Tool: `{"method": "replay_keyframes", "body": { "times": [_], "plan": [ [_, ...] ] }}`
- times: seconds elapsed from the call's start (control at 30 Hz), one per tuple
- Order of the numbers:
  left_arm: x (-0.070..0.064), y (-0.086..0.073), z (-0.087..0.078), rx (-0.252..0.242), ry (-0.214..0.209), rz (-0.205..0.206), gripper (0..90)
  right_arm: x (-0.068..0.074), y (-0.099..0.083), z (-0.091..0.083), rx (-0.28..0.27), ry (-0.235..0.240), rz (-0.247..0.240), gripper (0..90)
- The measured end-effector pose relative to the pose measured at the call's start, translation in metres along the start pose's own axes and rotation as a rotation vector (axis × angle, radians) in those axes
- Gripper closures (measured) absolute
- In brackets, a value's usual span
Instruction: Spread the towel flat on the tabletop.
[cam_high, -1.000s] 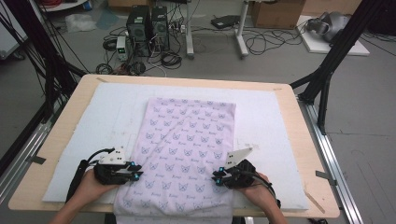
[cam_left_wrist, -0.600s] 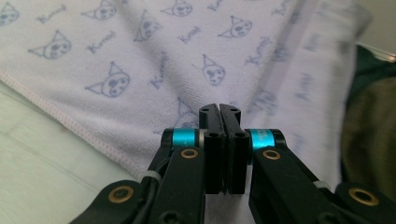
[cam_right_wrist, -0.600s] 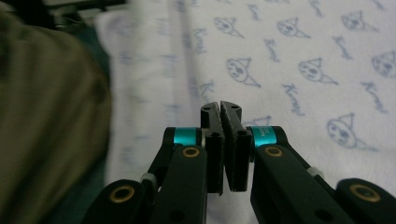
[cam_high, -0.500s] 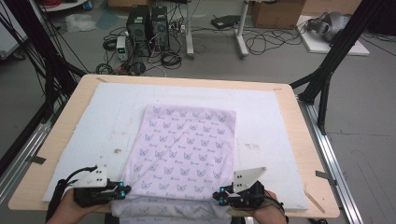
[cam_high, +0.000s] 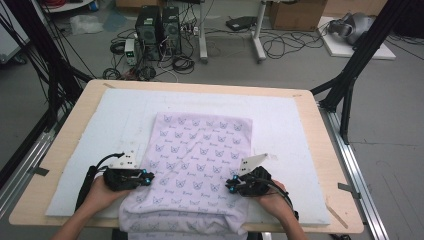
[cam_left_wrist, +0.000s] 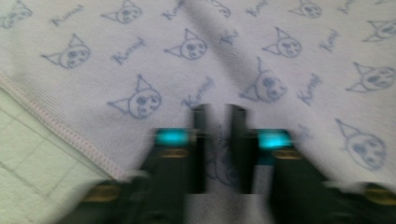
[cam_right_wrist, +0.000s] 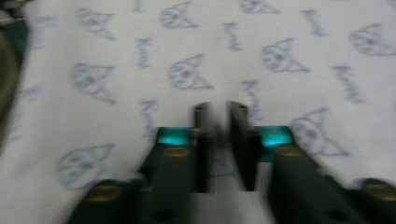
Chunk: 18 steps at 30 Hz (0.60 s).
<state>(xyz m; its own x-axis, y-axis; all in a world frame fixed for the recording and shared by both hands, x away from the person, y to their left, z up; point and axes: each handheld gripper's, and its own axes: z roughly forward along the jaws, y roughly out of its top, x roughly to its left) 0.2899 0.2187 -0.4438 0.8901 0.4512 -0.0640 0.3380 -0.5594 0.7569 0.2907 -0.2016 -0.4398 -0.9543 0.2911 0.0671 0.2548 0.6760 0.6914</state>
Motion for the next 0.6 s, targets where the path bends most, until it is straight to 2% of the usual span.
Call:
{"method": "replay_keyframes", "body": {
  "times": [0.1, 0.2, 0.27, 0.3, 0.37, 0.4, 0.43, 0.5, 0.53, 0.6],
  "plan": [
    [-0.01, -0.005, -0.01, 0.009, 0.016, 0.014, 88.4, 0.005, -0.001, -0.003, -0.007, 0.01, -0.016, 88.6],
    [-0.026, -0.014, -0.028, -0.008, 0.011, 0.016, 88.5, 0.02, 0.0, -0.015, -0.059, 0.025, -0.032, 88.6],
    [-0.037, -0.018, -0.039, -0.012, 0.0, 0.021, 88.5, 0.031, -0.001, -0.023, -0.092, 0.063, -0.036, 88.6],
    [-0.045, -0.02, -0.046, -0.021, -0.018, 0.022, 88.5, 0.039, -0.002, -0.027, -0.098, 0.081, -0.048, 88.6],
    [-0.061, -0.022, -0.057, -0.036, -0.045, 0.047, 88.2, 0.053, -0.004, -0.034, -0.107, 0.119, -0.063, 87.5],
    [-0.064, -0.022, -0.06, -0.042, -0.048, 0.057, 87.3, 0.058, -0.005, -0.039, -0.121, 0.135, -0.063, 83.2],
    [-0.065, -0.021, -0.061, -0.052, -0.042, 0.072, 83.9, 0.059, -0.004, -0.042, -0.128, 0.123, -0.056, 78.4],
    [-0.056, -0.014, -0.057, -0.061, -0.005, 0.051, 65.5, 0.052, -0.001, -0.046, -0.119, 0.076, -0.05, 71.3],
    [-0.051, -0.012, -0.054, -0.063, 0.0, 0.043, 61.6, 0.043, 0.0, -0.044, -0.1, 0.046, -0.039, 69.1],
    [-0.037, -0.006, -0.042, -0.058, 0.024, 0.03, 59.4, 0.028, 0.002, -0.035, -0.075, 0.011, -0.015, 63.0]
  ]
}}
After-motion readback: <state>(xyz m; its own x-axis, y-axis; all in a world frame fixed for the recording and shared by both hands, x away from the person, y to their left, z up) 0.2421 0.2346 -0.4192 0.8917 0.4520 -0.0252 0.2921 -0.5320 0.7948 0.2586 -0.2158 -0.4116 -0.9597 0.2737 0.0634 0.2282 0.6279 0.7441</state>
